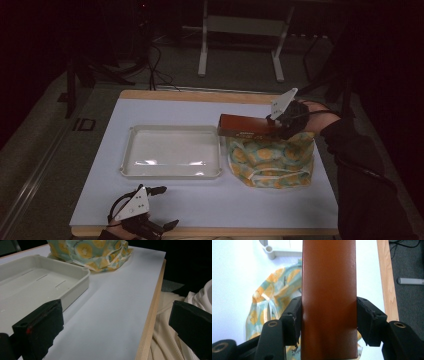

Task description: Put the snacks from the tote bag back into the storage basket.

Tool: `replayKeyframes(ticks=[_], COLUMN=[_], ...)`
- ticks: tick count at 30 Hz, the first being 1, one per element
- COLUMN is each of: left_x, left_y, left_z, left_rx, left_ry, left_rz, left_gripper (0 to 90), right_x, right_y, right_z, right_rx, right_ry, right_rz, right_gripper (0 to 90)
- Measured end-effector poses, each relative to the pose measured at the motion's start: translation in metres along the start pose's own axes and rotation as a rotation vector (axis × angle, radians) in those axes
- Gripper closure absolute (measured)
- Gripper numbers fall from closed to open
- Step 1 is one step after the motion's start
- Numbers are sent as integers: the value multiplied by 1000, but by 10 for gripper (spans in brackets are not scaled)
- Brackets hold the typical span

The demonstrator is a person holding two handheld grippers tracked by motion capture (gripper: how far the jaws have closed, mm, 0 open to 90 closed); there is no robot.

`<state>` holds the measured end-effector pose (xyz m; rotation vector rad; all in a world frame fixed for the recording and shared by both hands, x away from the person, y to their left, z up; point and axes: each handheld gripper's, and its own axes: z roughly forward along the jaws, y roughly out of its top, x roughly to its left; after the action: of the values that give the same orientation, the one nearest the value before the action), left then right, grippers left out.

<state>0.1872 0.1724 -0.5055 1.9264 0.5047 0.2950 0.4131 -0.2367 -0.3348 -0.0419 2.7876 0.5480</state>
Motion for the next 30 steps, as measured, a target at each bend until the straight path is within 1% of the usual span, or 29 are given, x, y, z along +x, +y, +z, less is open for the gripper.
replayKeyframes(ticks=[8,11,13,16,17,18,26,28,30], left_x=[0,-1,-1,-1,-1,-1,-1,-1,-2], left_y=[0,0,0,0,0,0,0,0,0], left_z=[0,0,0,0,0,0,0,0,0], left_rx=[-1,-3,0,0,0,-1,0,0,0], left_ry=[-4,-8,-11,-12,-11,-11,-16,-16,-17], left_rz=[4,5,8,8,9,9,14,14,14], left_gripper=[0,0,0,0,0,0,0,0,0], right_x=[0,1,1,2,2,2,6,7,8], right_y=[20,26,31,38,42,42,57,59,66], right_z=[10,14,17,20,23,23,41,43,48], right_rx=[-10,-5,-7,-15,-18,-18,7,7,6], right_ry=[22,27,29,35,41,41,67,68,81], right_rz=[-29,-35,-51,-56,-65,-65,-83,-88,-95], right_gripper=[431,431,431,431,431,431,431,431,431])
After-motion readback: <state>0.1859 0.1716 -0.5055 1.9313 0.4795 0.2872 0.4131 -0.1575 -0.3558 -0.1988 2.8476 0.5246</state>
